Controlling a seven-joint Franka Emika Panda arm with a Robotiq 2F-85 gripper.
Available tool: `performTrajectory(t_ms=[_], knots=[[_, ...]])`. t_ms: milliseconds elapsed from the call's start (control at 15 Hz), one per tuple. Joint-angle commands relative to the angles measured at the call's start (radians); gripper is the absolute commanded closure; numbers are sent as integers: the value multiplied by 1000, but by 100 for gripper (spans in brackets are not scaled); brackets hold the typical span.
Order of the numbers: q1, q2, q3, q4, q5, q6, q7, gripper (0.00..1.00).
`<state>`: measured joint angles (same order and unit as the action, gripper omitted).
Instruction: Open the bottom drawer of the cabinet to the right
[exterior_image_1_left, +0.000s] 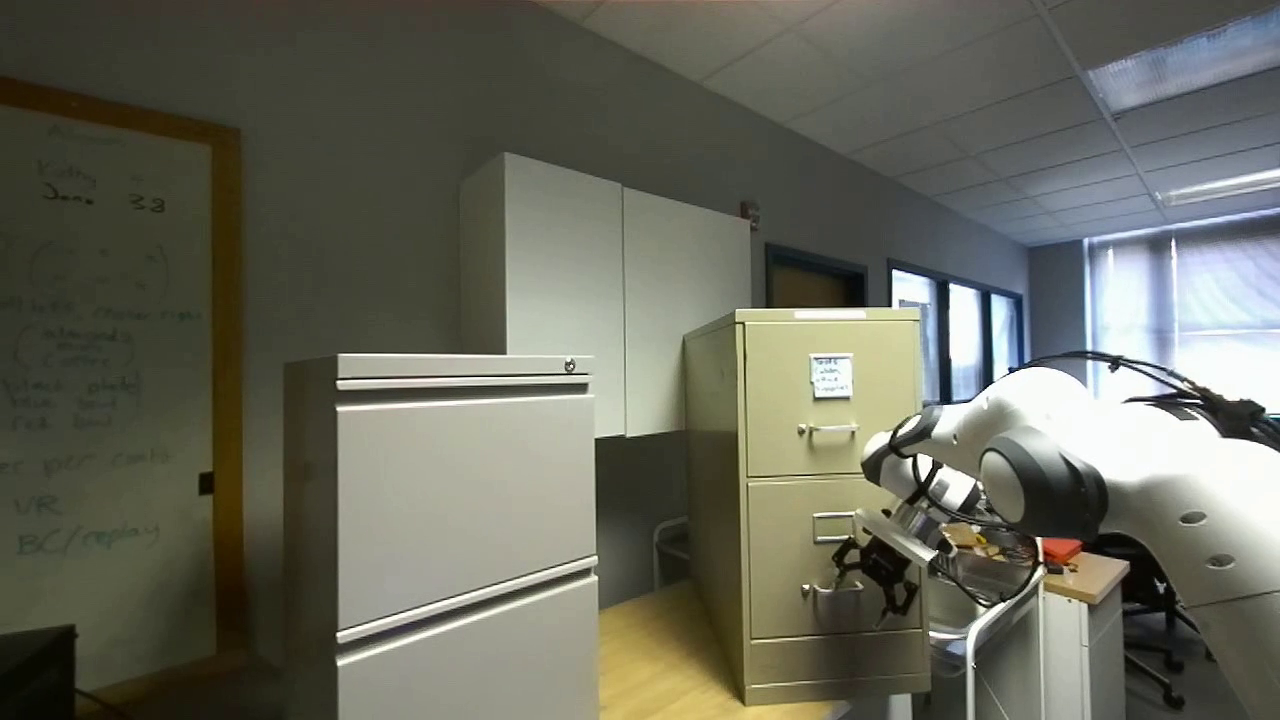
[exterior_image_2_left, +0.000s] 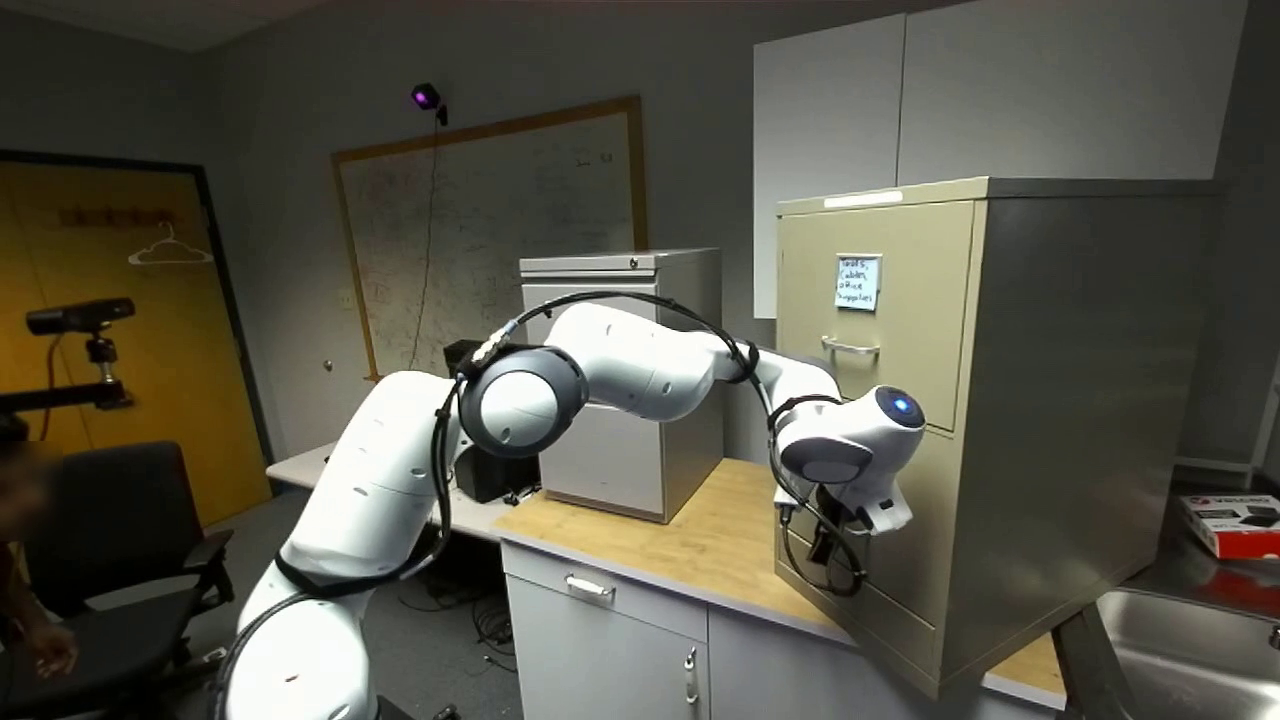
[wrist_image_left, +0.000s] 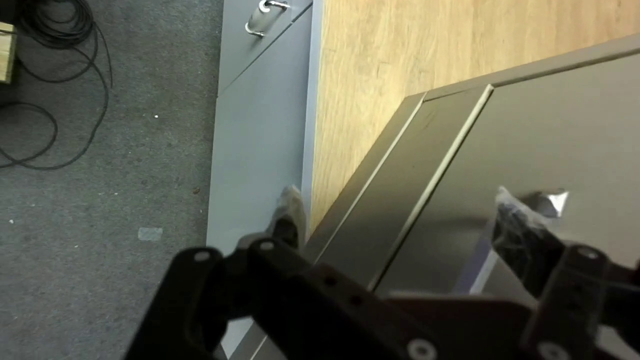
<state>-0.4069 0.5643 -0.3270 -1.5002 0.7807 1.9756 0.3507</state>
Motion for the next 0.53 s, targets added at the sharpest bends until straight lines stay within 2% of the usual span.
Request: performTrajectory(t_ms=[0,267,467], knots=[[-37,60,11,113,-44,-32,86,0],[-81,46,20,138,32,-4,163,0],[-96,49,18,149,41,-14,181,0]])
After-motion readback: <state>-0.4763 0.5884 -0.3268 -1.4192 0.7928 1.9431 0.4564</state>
